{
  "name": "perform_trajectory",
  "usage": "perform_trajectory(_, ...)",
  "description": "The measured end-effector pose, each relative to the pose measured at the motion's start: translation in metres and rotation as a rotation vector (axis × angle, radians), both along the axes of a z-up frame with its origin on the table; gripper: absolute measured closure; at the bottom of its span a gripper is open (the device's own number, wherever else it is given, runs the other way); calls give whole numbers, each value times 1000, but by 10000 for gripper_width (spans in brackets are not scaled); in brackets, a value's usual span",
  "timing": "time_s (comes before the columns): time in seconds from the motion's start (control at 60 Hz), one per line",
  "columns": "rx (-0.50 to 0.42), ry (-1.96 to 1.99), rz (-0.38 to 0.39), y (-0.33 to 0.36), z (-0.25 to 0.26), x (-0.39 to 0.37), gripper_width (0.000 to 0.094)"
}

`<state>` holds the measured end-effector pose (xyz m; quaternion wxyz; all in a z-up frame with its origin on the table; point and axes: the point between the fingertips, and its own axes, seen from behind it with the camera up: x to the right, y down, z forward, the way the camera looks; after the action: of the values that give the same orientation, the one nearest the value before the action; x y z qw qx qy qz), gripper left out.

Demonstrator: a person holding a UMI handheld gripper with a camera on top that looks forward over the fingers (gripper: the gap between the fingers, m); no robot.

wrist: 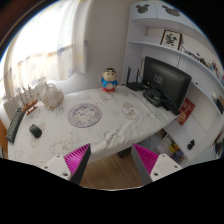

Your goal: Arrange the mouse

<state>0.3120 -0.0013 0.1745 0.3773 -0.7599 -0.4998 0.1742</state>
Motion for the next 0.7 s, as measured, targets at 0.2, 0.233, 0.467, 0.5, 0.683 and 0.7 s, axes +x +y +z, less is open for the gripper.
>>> perform_trajectory(0.2,-20,13,96,-55,-10,-25,81)
perform_trajectory(0.233,-25,19,110,-67,-10,-31,81)
perform_trajectory(0.467,-49,30,262,-162,-23,-70,81)
perform_trajectory(0.5,-53,31,288,-177,-25,-74,80)
perform_trajectory(0.683,-86,29,442,-260,-44,-93,83)
perform_trajectory(0.7,-86,29,453,-267,-47,-95,81)
